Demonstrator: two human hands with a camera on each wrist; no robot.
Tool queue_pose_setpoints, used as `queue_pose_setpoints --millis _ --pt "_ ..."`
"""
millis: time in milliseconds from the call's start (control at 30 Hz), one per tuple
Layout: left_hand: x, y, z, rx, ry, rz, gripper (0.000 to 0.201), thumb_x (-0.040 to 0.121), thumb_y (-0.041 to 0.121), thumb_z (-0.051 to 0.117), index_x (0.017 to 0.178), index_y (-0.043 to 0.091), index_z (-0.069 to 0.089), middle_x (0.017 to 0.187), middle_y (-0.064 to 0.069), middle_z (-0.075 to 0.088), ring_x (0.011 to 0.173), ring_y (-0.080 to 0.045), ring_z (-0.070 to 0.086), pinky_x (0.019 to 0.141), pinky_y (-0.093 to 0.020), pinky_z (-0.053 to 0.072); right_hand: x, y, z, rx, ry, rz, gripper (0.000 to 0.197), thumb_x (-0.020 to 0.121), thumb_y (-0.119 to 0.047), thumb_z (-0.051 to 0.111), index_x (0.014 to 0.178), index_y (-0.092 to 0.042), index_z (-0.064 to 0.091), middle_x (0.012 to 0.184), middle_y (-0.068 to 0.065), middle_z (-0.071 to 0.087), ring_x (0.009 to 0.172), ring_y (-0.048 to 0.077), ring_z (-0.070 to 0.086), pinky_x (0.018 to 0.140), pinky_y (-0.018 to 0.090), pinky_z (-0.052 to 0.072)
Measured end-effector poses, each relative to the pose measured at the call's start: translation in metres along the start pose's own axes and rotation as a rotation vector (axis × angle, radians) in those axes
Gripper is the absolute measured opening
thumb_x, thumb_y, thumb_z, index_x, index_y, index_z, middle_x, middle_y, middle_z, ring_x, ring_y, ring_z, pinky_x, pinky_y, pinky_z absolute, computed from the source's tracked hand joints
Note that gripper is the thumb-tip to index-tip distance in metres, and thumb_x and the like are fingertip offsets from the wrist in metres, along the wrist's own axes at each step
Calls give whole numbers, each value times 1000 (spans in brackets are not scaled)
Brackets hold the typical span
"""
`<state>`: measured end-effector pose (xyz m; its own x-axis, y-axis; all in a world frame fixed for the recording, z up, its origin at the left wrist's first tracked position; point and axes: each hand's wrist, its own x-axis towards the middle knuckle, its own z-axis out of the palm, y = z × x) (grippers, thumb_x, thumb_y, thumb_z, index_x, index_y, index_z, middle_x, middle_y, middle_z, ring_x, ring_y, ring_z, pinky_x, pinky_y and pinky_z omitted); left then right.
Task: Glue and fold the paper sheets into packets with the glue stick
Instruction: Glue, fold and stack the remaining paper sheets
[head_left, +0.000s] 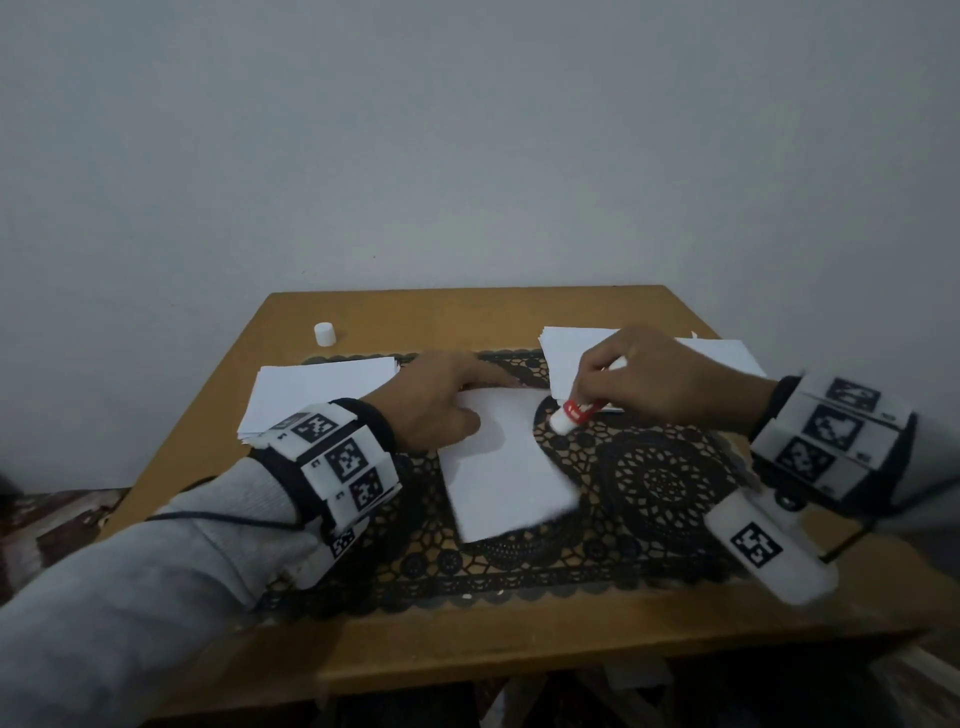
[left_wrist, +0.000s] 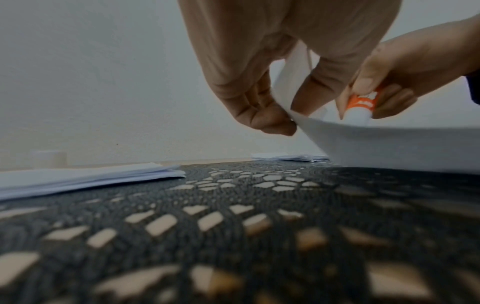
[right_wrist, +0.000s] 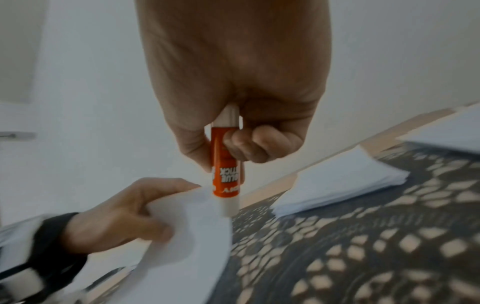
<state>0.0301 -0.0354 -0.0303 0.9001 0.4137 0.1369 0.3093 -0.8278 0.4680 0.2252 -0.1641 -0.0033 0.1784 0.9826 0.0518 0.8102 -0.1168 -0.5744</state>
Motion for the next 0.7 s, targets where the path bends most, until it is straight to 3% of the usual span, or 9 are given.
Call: queue_pose_setpoints --millis 100,200,267,333,400,533,633,700 --pt "-1 -2 0 0 -51 -50 78 75 -1 64 141 31 38 130 5 52 102 -10 50 84 -23 41 5 9 -7 -28 111 68 22 88 -21 63 72 -11 75 72 1 64 57 8 44 54 20 32" --pt "-2 -2 -1 16 -97 -45 87 75 -2 63 146 37 30 140 8 46 115 -14 50 95 -30 44 4 11 -5 -76 151 63 20 88 -23 63 79 -12 76 80 -5 67 64 9 49 58 20 33" --pt "-1 -3 -1 42 -121 -24 73 76 -3 60 136 36 48 124 15 50 112 -9 45 94 -22 36 3 10 -2 -95 144 42 19 86 -27 64 76 -16 76 83 -5 70 75 13 55 64 28 40" --pt "-1 -3 -1 79 -169 -25 54 77 -5 56 115 32 68 96 22 48 98 -10 47 78 -14 33 1 8 2 -93 128 28 17 85 -28 64 73 -20 75 82 -5 71 83 15 57 73 33 44" --pt "0 -5 1 71 -170 -34 45 77 -5 55 102 27 74 90 23 49 92 -10 48 74 -13 33 0 7 6 -91 111 14 17 84 -30 65 73 -23 75 80 -9 71 84 13 58 77 33 45" --pt "3 -11 -1 68 44 -116 30 80 5 63 103 22 71 108 7 58 103 -13 51 85 -19 35 2 7 8 -86 110 -5 18 79 -37 63 68 -27 73 79 -8 70 79 10 56 71 33 42" --pt "3 -14 -2 40 196 -178 16 79 13 70 84 22 58 95 8 56 93 -15 52 66 -18 35 3 5 7 -79 118 -12 18 81 -34 64 69 -25 73 80 -6 71 81 12 58 74 38 46" --pt "3 -14 0 95 122 -204 22 78 18 73 76 22 52 87 9 53 87 -14 50 59 -16 32 4 7 8 -88 120 -2 17 82 -33 64 71 -24 74 81 -9 71 85 11 58 80 39 48"
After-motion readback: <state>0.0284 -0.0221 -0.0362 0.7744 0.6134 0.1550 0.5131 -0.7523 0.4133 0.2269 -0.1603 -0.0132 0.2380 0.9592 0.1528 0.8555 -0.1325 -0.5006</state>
